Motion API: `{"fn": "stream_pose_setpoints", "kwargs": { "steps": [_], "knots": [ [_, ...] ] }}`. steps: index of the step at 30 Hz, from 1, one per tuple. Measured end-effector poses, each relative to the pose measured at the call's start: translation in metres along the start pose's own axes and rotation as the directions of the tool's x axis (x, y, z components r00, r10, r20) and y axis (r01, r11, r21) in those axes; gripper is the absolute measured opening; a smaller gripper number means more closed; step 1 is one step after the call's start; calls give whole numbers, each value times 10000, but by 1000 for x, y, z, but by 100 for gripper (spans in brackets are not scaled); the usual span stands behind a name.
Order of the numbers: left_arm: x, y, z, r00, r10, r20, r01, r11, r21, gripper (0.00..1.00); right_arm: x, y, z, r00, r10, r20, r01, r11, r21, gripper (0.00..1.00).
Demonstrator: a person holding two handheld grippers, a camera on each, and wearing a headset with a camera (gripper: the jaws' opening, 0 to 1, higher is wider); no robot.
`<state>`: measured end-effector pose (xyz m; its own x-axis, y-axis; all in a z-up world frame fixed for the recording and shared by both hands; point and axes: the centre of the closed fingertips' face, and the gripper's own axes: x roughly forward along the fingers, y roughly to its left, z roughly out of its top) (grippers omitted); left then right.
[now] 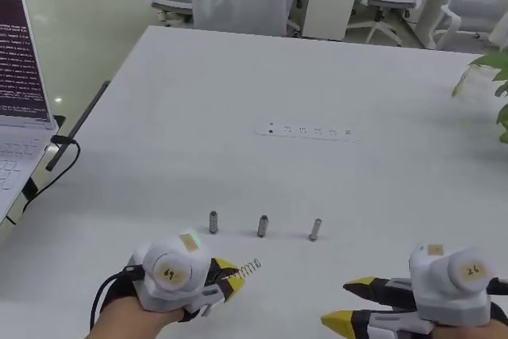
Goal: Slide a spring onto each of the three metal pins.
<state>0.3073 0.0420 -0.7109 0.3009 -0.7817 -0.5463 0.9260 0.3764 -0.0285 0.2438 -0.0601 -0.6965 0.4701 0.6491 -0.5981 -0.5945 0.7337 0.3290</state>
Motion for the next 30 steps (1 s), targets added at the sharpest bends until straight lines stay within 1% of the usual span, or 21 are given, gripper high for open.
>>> {"fn": "stream_pose_setpoints", "kwargs": {
  "steps": [3, 6, 9, 11, 15, 22, 30],
  "knots": [
    [-2, -5, 5, 9999, -92, 85, 91, 9999, 145, 2, 3, 2, 5, 9999, 131, 58, -131, 9999, -33, 45],
    [-3, -10, 10, 9997, -172, 186, 168, 9996, 230, 2, 6, 6, 9, 9995, 305, 68, -304, 9995, -117, 42],
    [-4, -17, 15, 9993, -279, 265, 270, 9991, 331, 2, 9, 8, 12, 9991, 417, 37, -416, 9989, -212, 42],
    [-4, -20, 16, 9990, -340, 274, 329, 9986, 405, 2, 10, 9, 13, 9989, 466, 18, -466, 9986, -245, 42],
    [-4, -32, 19, 9980, -561, 299, 542, 9967, 609, 2, 13, 11, 15, 9982, 603, -18, -603, 9977, -316, 41],
    [-2, -48, 25, 9954, -888, 350, 854, 9923, 897, 2, 17, 15, 16, 9967, 806, -47, -807, 9960, -392, 41],
    [0, -60, 31, 9919, -1214, 372, 1161, 9857, 1219, 2, 21, 22, 16, 9938, 1111, -95, -1114, 9929, -426, 37]
  ]
}}
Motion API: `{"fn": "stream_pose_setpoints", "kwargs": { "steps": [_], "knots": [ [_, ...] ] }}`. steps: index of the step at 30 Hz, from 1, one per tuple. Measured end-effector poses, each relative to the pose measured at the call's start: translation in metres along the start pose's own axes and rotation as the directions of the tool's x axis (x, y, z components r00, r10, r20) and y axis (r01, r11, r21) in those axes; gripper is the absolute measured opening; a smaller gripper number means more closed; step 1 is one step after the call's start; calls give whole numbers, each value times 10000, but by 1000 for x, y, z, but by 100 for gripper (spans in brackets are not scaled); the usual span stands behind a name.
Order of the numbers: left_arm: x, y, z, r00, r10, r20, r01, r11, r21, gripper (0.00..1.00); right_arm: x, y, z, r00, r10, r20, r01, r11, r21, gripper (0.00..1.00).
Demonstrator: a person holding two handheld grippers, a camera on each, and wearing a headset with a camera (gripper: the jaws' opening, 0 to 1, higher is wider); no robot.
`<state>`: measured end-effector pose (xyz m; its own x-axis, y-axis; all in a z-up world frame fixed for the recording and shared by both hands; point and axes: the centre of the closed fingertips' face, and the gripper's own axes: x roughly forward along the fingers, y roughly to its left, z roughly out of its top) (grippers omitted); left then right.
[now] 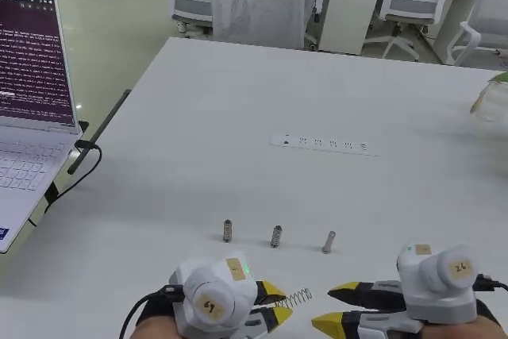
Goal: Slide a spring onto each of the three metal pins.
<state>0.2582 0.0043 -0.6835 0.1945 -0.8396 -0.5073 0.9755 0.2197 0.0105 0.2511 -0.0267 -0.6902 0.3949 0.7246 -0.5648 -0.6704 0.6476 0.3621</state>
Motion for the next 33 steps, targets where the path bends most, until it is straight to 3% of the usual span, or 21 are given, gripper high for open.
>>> {"fn": "stream_pose_setpoints", "kwargs": {
  "steps": [16, 33],
  "knots": [
    [6, -21, 0, 9981, -554, -286, 577, 9945, 869, 2, 9, 19, -4, 9949, 924, -408, -935, 9953, -250, 31],
    [8, -27, -2, 9968, -630, -485, 691, 9881, 1375, 2, 2, 26, 1, 9897, 1352, -462, -1368, 9901, -317, 16]
  ]
}}
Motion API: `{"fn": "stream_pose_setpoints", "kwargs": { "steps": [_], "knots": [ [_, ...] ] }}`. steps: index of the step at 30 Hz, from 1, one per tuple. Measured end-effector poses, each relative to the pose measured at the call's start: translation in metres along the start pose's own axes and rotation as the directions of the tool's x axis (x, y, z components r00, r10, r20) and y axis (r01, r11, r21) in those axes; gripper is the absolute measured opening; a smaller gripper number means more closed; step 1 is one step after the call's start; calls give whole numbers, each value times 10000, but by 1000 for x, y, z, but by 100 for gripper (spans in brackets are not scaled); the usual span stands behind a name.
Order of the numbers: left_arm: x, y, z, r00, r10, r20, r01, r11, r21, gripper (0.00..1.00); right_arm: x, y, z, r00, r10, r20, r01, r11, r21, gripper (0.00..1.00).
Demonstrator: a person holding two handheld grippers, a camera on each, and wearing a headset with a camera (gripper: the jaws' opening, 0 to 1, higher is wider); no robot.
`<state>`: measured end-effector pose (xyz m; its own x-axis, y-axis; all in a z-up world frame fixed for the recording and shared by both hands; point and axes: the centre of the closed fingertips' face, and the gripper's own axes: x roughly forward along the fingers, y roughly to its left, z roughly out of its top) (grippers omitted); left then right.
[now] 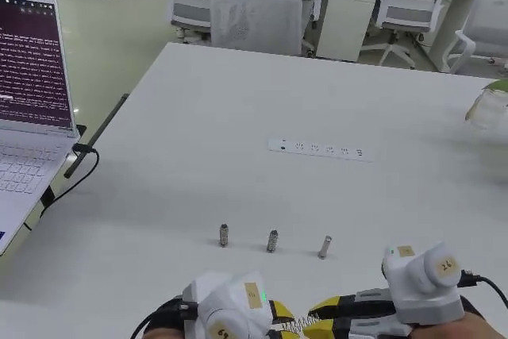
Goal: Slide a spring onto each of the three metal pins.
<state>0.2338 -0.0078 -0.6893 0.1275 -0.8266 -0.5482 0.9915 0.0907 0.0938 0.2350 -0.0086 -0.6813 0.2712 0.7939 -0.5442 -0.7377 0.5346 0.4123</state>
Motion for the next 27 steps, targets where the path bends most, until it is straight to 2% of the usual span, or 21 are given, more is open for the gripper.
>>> {"fn": "stream_pose_setpoints", "kwargs": {
  "steps": [5, 16, 27],
  "knots": [
    [2, -1, -1, 10000, 10, -84, -8, 9999, 163, 2, -1, 2, 1, 10000, 51, -47, -52, 10000, -69, 15],
    [3, 0, 0, 9999, 119, -60, -119, 9999, 85, 2, 0, 5, 8, 10000, 25, -13, -26, 9998, -176, 12],
    [3, 6, 6, 9992, 336, 198, -332, 9993, -196, 2, -1, 5, 20, 9999, -32, -97, 28, 9990, -436, 9]
  ]
}}
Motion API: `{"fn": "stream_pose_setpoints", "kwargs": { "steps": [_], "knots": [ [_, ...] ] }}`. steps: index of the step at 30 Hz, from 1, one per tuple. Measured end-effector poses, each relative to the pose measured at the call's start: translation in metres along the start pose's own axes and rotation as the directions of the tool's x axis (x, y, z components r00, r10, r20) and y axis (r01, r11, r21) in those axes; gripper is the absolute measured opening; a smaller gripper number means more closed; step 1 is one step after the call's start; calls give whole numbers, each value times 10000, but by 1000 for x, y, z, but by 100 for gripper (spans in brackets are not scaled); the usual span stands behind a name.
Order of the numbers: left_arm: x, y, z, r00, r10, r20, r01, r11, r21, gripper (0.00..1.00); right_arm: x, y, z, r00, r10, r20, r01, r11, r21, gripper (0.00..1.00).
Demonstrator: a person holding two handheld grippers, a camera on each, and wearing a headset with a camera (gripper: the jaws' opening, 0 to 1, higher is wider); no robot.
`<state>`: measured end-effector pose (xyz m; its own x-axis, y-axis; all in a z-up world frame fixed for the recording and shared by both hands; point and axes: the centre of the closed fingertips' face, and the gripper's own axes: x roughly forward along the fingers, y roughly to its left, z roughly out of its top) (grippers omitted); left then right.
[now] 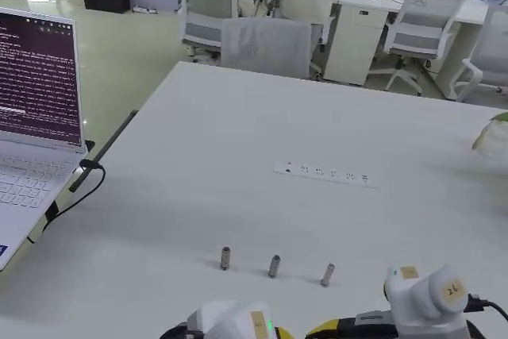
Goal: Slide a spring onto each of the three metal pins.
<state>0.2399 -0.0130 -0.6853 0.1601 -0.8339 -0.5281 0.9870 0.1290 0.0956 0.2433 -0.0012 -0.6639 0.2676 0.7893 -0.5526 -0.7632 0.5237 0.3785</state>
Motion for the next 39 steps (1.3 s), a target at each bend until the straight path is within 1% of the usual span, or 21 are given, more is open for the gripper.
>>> {"fn": "stream_pose_setpoints", "kwargs": {
  "steps": [6, 11, 16, 24, 28, 31, 39],
  "knots": [
    [0, 1, 0, 10000, 23, 11, -22, 9999, -110, 2, 1, -1, 1, 10000, -48, 8, 48, 9999, 110, 8],
    [0, 4, 0, 9999, 117, 116, -113, 9992, -373, 2, 1, -3, 3, 9999, -118, 58, 118, 9999, 104, 8],
    [2, 0, -2, 10000, 17, 54, -15, 9994, -344, 2, 2, 0, 0, 9998, -146, -143, 145, 9999, -91, 8],
    [4, 1, -2, 9999, 53, 94, -48, 9988, -487, 3, 0, -1, 0, 9996, -216, -154, 214, 9996, -178, 8],
    [4, 2, -2, 10000, 79, 39, -77, 9988, -475, 3, -2, -2, 3, 9997, -249, -73, 247, 9995, -198, 8],
    [4, 3, -1, 9999, 104, 105, -97, 9981, -605, 3, -3, -3, 6, 9996, -274, 48, 274, 9995, -156, 8],
    [3, 4, 1, 9998, 149, 118, -142, 9984, -544, 3, -1, -2, 6, 9996, -263, 57, 264, 9995, -194, 8]
  ]
}}
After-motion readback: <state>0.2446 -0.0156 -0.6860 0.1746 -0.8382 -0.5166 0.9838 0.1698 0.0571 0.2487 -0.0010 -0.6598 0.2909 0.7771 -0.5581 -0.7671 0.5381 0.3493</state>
